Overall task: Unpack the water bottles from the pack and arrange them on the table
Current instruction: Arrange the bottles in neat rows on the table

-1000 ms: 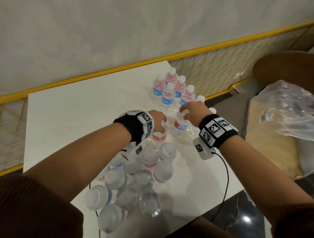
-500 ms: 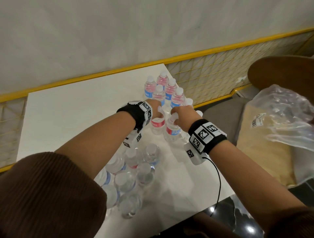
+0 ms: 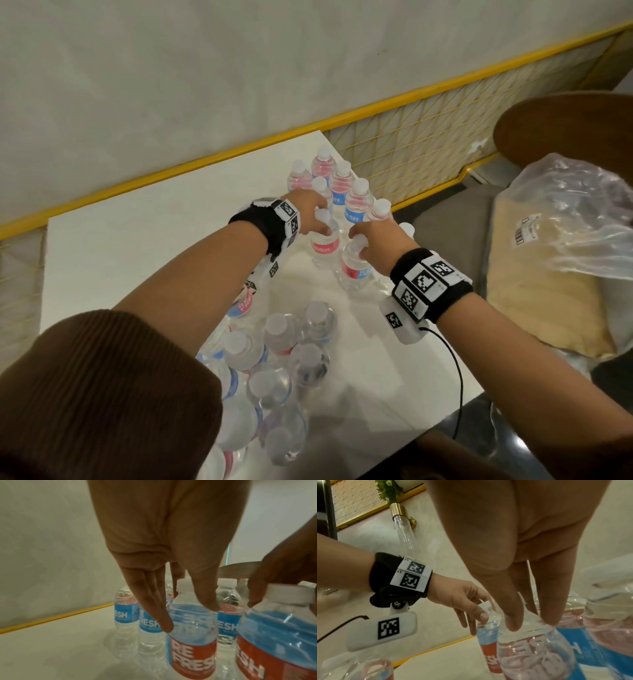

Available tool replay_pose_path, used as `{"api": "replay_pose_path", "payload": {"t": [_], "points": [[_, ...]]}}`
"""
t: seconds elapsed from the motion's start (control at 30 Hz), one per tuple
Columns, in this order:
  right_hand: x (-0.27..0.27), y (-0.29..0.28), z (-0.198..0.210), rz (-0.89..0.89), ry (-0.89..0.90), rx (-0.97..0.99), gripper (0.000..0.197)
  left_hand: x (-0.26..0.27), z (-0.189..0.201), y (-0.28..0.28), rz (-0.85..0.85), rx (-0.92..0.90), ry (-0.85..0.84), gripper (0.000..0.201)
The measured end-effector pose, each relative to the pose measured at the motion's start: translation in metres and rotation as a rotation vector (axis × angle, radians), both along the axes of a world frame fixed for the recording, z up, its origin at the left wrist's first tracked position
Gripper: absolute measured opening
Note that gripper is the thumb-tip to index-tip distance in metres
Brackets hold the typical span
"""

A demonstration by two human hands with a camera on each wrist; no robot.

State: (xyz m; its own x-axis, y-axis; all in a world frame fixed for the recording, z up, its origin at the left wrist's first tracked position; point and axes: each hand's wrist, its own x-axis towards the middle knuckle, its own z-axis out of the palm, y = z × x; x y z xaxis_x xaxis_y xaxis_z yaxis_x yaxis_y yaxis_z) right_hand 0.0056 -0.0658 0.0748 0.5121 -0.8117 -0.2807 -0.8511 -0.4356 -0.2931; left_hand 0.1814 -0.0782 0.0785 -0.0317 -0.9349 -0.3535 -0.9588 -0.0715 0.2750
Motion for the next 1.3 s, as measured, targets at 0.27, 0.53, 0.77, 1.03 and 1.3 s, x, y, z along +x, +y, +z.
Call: {"api": "replay_pose_path", "payload": {"t": [0.27,0.53,0.77,1.03,1.3], "points": [[0.002,0.008,0.005,-0.113,0.040,0.007,0.041,0.003,-0.009,-0.007,-0.053,-0.008,0.089,0.071],[0.000,0.012,0.008,-0.145,0.035,0.014,0.029,0.002,-0.018,-0.004,-0.059,-0.082,0.139,0.043],[-0.005,0.020,0.010,-0.218,-0.068,0.033,0.042,-0.008,-0.019,-0.002,-0.090,-0.069,0.129,0.062],[-0.001,0.018,0.015,-0.110,-0.006,-0.019,0.031,-0.002,-0.021,-0.001,-0.005,-0.095,0.197,0.050],[-0.004,0.018,0.011,-0.135,-0.098,-0.015,0.031,0.000,-0.020,-0.002,-0.020,-0.101,0.251,0.055]]}}
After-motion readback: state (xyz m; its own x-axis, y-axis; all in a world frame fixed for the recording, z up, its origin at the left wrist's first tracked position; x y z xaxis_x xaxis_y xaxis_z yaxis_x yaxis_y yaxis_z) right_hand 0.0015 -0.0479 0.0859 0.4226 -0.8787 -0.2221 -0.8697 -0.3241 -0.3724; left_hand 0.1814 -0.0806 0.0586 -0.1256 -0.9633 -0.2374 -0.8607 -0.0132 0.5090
